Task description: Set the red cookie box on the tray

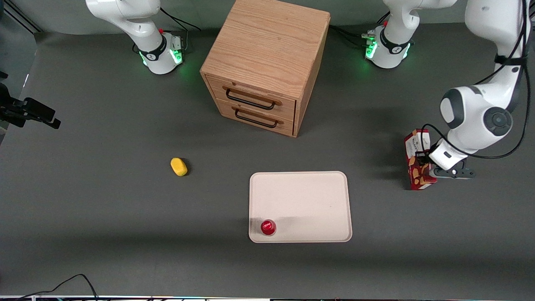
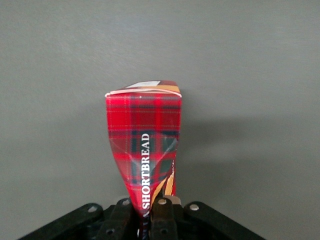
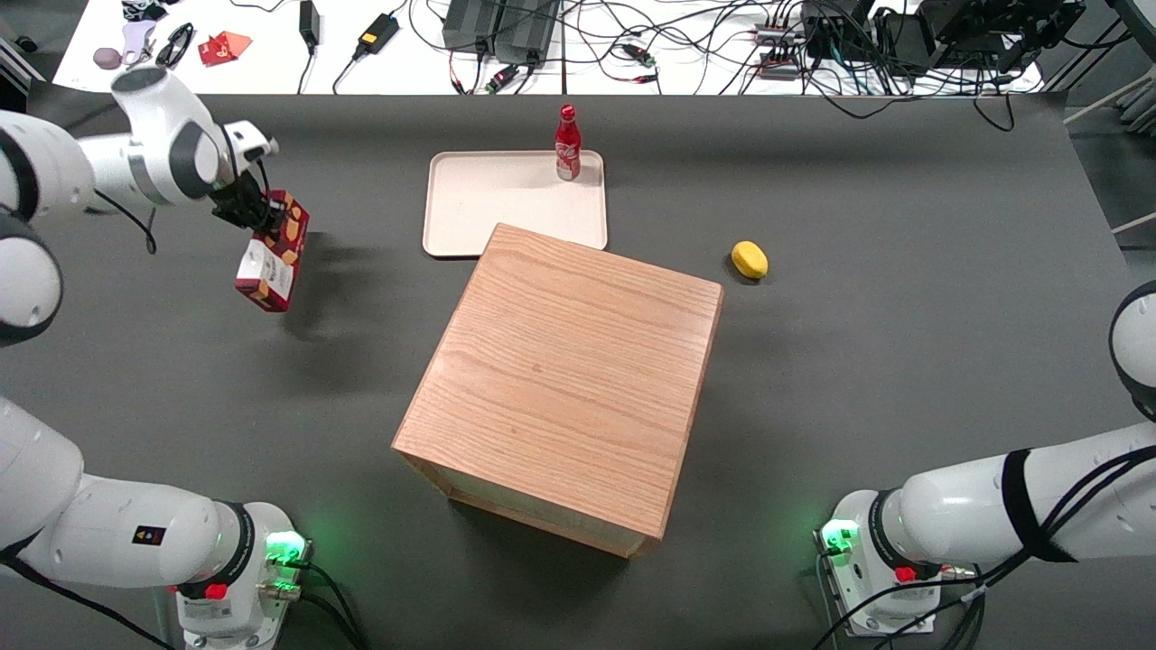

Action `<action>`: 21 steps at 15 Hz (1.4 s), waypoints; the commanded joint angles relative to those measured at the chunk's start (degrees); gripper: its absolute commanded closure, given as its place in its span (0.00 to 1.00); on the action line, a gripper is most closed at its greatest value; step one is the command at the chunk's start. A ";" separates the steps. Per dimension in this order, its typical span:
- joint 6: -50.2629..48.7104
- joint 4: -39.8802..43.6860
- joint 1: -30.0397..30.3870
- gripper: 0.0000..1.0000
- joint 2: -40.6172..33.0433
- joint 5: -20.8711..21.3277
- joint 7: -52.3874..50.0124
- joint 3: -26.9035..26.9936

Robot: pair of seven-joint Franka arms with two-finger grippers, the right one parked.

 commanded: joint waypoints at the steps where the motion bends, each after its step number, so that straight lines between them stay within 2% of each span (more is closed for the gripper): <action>1: -19.03 9.67 -2.31 1.00 -5.79 0.22 -7.80 -1.69; 3: -29.15 20.73 -2.49 1.00 -4.48 0.40 -16.39 -5.73; 5: -35.59 31.11 -3.01 1.00 0.33 0.48 -31.05 -11.17; 7: -35.18 37.11 -3.89 1.00 5.78 1.44 -42.59 -15.48; 9: -32.47 41.16 -5.03 1.00 12.02 4.25 -49.46 -17.69; 14: -15.86 42.67 -7.23 1.00 23.72 9.62 -54.15 -18.75; 16: -12.25 43.98 -8.11 1.00 27.15 10.84 -53.98 -18.75; 21: -6.19 45.05 -8.38 1.00 31.90 17.08 -53.71 -19.90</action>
